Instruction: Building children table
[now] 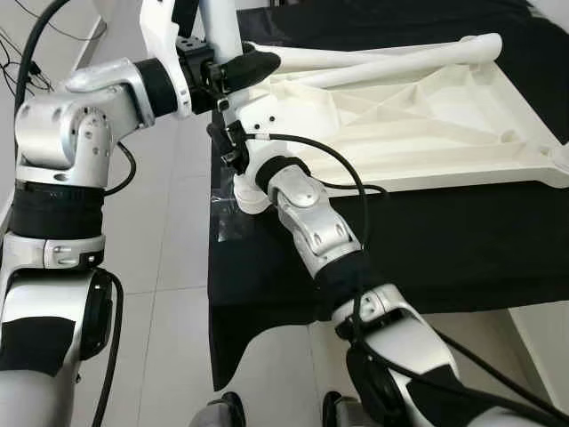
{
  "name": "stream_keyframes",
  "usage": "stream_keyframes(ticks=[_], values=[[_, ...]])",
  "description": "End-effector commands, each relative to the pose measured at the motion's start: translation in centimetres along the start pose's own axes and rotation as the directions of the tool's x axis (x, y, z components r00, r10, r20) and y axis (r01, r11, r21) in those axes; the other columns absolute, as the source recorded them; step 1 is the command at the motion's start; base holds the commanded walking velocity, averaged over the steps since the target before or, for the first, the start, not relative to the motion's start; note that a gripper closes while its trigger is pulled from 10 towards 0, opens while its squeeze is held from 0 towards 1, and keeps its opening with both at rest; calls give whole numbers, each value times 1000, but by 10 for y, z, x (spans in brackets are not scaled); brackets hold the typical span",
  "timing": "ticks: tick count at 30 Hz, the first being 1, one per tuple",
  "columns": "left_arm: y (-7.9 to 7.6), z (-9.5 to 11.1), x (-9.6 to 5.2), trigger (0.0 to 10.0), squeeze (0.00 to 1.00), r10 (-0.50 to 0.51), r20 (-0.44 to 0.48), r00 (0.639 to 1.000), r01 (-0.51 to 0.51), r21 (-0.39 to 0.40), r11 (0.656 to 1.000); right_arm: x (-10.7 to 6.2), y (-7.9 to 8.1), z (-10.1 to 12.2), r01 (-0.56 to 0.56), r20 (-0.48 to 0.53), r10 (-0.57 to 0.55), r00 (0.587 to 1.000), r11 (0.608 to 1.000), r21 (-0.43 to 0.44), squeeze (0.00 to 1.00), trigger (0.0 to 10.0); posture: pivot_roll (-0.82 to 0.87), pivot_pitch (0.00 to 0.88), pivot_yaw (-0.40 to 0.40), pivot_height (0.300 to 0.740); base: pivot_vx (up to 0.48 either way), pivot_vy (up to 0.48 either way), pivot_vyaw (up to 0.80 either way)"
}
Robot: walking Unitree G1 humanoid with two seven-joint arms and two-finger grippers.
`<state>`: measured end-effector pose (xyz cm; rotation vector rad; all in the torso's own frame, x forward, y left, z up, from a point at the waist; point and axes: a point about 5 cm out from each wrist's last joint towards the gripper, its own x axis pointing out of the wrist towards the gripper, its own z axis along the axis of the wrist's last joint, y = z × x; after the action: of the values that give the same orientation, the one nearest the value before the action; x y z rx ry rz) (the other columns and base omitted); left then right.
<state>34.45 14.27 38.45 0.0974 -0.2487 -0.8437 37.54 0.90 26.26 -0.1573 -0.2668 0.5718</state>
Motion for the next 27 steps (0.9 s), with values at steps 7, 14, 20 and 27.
stream_keyframes(ticks=[7, 14, 20, 27], values=[[-4, -1, 0, 0, 0, -56, -16, 998, 56, -2, 998, -4, -11, 7, -336, 45, 334, 942, 941, 50, 1000, 10000, 9, 252, 32, 740, 0, 0, 0], [-4, -1, 0, 0, 0, -62, -16, 998, 62, 1, 998, -9, -18, 21, -622, 95, 621, 778, 783, -21, 24, 10000, 16, 257, 37, 740, 0, 0, 0], [-4, 0, 0, 0, 0, -68, -20, 998, 68, 3, 998, -10, -18, 27, -742, 93, 740, 667, 670, -8, 0, 10000, 28, 263, 41, 740, 0, 0, 0], [-5, 1, 1, 0, 0, -73, -21, 997, 73, 7, 997, -9, -13, 24, -797, 111, 790, 603, 604, 27, 0, 0, 34, 264, 42, 740, 0, 0, 0]])
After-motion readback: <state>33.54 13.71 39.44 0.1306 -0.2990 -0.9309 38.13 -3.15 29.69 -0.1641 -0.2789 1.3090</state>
